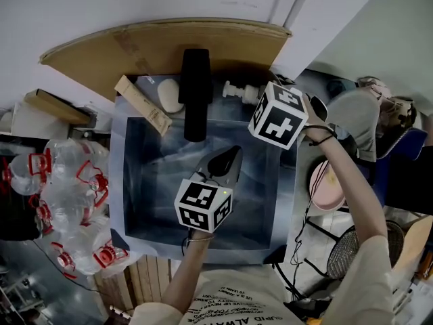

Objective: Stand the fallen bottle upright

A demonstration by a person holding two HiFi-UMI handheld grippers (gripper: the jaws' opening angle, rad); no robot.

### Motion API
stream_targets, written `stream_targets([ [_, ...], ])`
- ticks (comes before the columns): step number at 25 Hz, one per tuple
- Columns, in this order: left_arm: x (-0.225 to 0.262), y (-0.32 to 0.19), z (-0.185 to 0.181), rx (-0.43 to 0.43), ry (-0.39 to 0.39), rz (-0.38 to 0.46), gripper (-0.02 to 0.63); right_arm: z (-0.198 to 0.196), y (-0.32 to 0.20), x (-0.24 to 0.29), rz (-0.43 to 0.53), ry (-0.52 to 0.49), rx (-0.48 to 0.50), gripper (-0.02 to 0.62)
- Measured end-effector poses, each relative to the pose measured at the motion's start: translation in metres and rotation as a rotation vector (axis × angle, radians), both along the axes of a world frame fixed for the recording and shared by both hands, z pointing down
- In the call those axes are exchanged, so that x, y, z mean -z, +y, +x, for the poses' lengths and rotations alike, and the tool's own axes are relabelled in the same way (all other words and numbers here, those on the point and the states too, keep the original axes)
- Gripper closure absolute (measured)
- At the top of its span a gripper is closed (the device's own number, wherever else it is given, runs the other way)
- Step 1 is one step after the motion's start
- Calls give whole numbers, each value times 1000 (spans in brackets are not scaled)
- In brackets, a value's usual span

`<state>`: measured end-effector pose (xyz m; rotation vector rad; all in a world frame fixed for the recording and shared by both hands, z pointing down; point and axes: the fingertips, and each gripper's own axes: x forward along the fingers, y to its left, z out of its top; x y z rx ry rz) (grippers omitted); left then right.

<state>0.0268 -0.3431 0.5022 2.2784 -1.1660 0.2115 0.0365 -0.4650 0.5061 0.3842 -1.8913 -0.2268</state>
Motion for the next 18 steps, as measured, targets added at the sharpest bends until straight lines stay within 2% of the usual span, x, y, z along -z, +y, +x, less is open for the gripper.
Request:
stream_targets([
  [10,0,10,14,-32,3,-8,580,18,-1,33,94,-120,-83,351],
  [18,0,15,29,-63,11,-8,580,43,-3,63,117,-293,-227,351],
])
